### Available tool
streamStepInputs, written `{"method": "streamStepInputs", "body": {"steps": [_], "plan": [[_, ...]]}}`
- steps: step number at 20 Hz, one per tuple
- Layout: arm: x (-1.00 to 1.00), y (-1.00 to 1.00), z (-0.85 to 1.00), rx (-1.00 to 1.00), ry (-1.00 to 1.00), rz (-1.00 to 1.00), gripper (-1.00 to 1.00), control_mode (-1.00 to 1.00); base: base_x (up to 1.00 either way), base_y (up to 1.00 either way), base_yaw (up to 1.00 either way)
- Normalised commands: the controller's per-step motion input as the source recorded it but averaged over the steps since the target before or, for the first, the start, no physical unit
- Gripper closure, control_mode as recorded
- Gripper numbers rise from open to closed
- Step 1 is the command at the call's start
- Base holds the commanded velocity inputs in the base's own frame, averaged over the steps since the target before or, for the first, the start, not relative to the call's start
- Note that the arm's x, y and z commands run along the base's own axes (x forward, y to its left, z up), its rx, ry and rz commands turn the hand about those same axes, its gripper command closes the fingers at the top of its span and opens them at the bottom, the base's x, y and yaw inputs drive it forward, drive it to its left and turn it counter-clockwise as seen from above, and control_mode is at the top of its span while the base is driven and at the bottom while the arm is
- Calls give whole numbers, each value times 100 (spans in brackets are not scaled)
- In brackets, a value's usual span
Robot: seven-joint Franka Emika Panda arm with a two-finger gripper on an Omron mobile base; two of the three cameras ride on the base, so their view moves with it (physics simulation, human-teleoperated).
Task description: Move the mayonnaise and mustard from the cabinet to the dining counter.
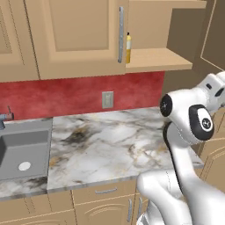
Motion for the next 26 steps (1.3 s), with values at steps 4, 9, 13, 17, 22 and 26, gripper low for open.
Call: {"method": "streamStepInputs", "body": {"steps": [4,9,13,17,22,26], "plan": [[3,70,13,37,-27,19,-100,-100,0,0,0],[24,63,23,43,-28,18,-100,-100,0,0,0],[36,46,28,45,-21,23,-100,-100,0,0,0],[25,40,25,40,-20,29,-100,-100,0,0,0],[31,42,16,37,-21,31,-100,-100,0,0,0],[39,48,3,32,-25,28,-100,-100,0,0,0]]}}
